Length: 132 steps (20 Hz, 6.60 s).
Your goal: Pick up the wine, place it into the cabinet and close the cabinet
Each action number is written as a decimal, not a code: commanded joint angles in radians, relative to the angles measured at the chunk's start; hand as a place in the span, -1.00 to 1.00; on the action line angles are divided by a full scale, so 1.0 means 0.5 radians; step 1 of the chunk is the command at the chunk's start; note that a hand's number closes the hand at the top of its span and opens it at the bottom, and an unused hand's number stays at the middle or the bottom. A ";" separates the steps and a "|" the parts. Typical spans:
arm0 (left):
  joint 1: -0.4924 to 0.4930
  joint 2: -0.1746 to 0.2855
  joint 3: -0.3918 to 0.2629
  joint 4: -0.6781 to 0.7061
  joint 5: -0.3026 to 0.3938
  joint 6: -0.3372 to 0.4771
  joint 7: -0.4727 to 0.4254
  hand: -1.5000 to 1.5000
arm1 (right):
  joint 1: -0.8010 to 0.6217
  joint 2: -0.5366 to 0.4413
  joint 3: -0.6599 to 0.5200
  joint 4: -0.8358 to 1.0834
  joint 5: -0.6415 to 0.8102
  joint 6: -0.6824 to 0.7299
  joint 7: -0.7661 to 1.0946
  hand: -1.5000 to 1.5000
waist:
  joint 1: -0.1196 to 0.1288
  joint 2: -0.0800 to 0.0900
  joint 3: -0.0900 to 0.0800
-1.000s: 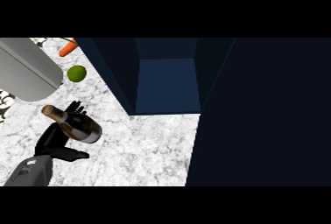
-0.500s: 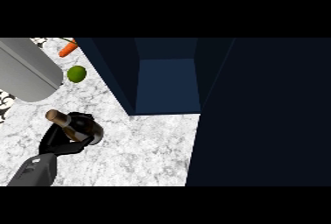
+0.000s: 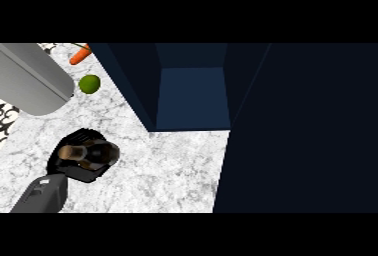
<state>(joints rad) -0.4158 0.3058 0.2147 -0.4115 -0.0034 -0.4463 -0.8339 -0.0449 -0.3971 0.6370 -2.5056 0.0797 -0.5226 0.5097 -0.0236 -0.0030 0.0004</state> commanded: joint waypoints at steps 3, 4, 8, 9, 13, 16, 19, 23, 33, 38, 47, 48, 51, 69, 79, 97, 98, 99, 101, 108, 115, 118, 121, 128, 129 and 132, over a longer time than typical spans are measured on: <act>0.218 -0.174 -0.016 -0.160 0.035 0.082 -0.193 1.00 | 0.221 -0.069 0.090 -0.337 0.145 -0.022 0.006 -1.00 | 0.028 -0.008 0.000; 0.290 -0.225 -0.022 -0.195 0.046 0.107 -0.207 1.00 | 0.155 -0.126 -0.087 -0.453 0.031 -0.021 0.149 -1.00 | 0.035 -0.012 0.000; 0.365 -0.402 -0.087 -0.411 0.079 0.180 -0.099 1.00 | 0.139 -0.089 0.036 -0.349 0.110 -0.063 0.088 -1.00 | 0.039 -0.015 0.000; 0.424 -0.396 -0.117 -0.497 0.079 0.161 -0.037 1.00 | 0.224 -0.121 0.073 -0.406 0.125 -0.080 0.049 -1.00 | 0.036 -0.026 0.002; 0.506 -0.501 -0.204 -0.795 0.125 0.160 0.123 1.00 | 0.178 -0.124 0.031 -0.301 0.074 -0.049 -0.009 -1.00 | 0.048 -0.013 0.002; 0.649 -0.550 -0.281 -1.097 0.156 0.172 0.284 1.00 | 0.161 -0.124 0.026 -0.375 0.139 -0.120 0.054 -1.00 | 0.050 -0.019 0.001; 0.782 -0.607 -0.436 -1.364 0.210 0.281 0.405 1.00 | 0.294 -0.199 0.046 -0.451 0.061 -0.095 -0.031 -1.00 | 0.036 -0.020 0.003; 0.885 -0.608 -0.509 -1.724 0.248 0.299 0.660 1.00 | 0.192 -0.193 -0.016 -0.383 0.097 -0.090 0.022 -1.00 | 0.044 -0.007 0.000; 0.876 -0.611 -0.943 -1.932 0.285 0.859 0.705 1.00 | 0.289 -0.207 0.051 -0.378 0.053 -0.111 -0.151 -1.00 | 0.019 -0.001 -0.002; 0.782 -0.611 -1.114 -2.104 0.284 1.235 0.932 1.00 | 0.370 -0.269 0.012 -0.410 0.029 -0.107 -0.147 -1.00 | 0.017 -0.001 -0.001; 0.366 -0.611 -0.984 -1.855 0.199 1.394 1.044 1.00 | 0.517 -0.367 -0.010 -0.478 -0.069 -0.060 -0.287 -1.00 | -0.006 0.001 -0.001; 0.493 -0.611 -1.026 -1.894 0.165 1.375 0.992 1.00 | 0.461 -0.353 0.005 -0.524 -0.018 -0.084 -0.207 -1.00 | 0.009 -0.002 -0.003; 0.286 -0.611 -0.944 -1.672 0.195 1.374 0.944 1.00 | 0.528 -0.354 -0.066 -0.427 -0.125 -0.043 -0.338 -1.00 | 0.003 0.004 -0.001; -0.470 -0.611 -0.985 -0.893 0.624 1.578 0.887 1.00 | 0.684 -0.349 -0.056 -0.432 -0.231 0.040 -0.530 -1.00 | -0.076 0.014 -0.002; -0.841 -0.612 -1.010 -0.368 0.775 1.600 0.818 1.00 | 0.657 -0.318 -0.123 -0.388 -0.307 0.104 -0.556 -1.00 | -0.073 0.022 -0.001; -1.191 -0.599 -0.747 0.374 0.909 1.609 0.622 1.00 | 0.712 -0.270 -0.075 -0.289 -0.286 0.197 -0.737 -1.00 | -0.139 0.058 -0.004; -1.290 -0.604 -0.742 0.407 0.902 1.691 0.704 1.00 | 0.749 -0.290 -0.034 -0.284 -0.287 0.235 -0.787 -1.00 | -0.159 0.054 -0.002; -1.299 -0.611 -0.730 0.400 0.909 1.708 0.665 1.00 | 0.742 -0.291 -0.144 -0.303 -0.385 0.230 -0.753 -1.00 | -0.152 0.060 -0.001; -1.272 -0.569 -0.717 0.449 0.906 1.638 0.629 1.00 | 0.794 -0.289 -0.067 -0.330 -0.312 0.225 -0.772 -1.00 | -0.165 0.058 -0.004; -1.329 -0.509 -0.739 0.576 0.828 1.789 0.511 -1.00 | 0.813 -0.286 0.006 -0.268 -0.306 0.297 -0.869 -1.00 | -0.208 0.076 -0.005; -1.454 -0.493 -0.750 0.663 0.783 1.951 0.532 -1.00 | 0.773 -0.268 -0.083 -0.246 -0.356 0.324 -0.891 -1.00 | -0.205 0.089 -0.004; -1.462 -0.475 -0.727 0.680 0.797 1.973 0.523 -1.00 | 0.825 -0.291 -0.085 -0.210 -0.355 0.356 -0.932 -1.00 | -0.211 0.087 -0.004; -1.499 -0.390 -0.682 0.632 0.841 1.740 0.540 -1.00 | 0.859 -0.266 -0.047 -0.236 -0.312 0.342 -0.972 -1.00 | -0.218 0.079 -0.006; -1.592 -0.472 -0.562 0.537 0.946 1.553 0.470 1.00 | 0.875 -0.262 -0.040 -0.218 -0.289 0.342 -0.961 -1.00 | -0.191 0.070 -0.007; -1.560 -0.518 -0.560 0.530 0.945 1.543 0.406 1.00 | 0.843 -0.274 -0.080 -0.228 -0.319 0.355 -0.929 -1.00 | -0.158 0.070 -0.007; -1.615 -0.473 -0.547 0.489 0.958 1.301 0.438 1.00 | 0.873 -0.285 -0.093 -0.235 -0.311 0.353 -0.930 -1.00 | -0.134 0.055 -0.005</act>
<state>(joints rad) -1.1897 0.0600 -0.0750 -0.1456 0.4616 0.2992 -0.6239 0.3582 -0.5239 0.5916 -2.4962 -0.0341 -0.3464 -0.0145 -0.1084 0.0308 -0.0030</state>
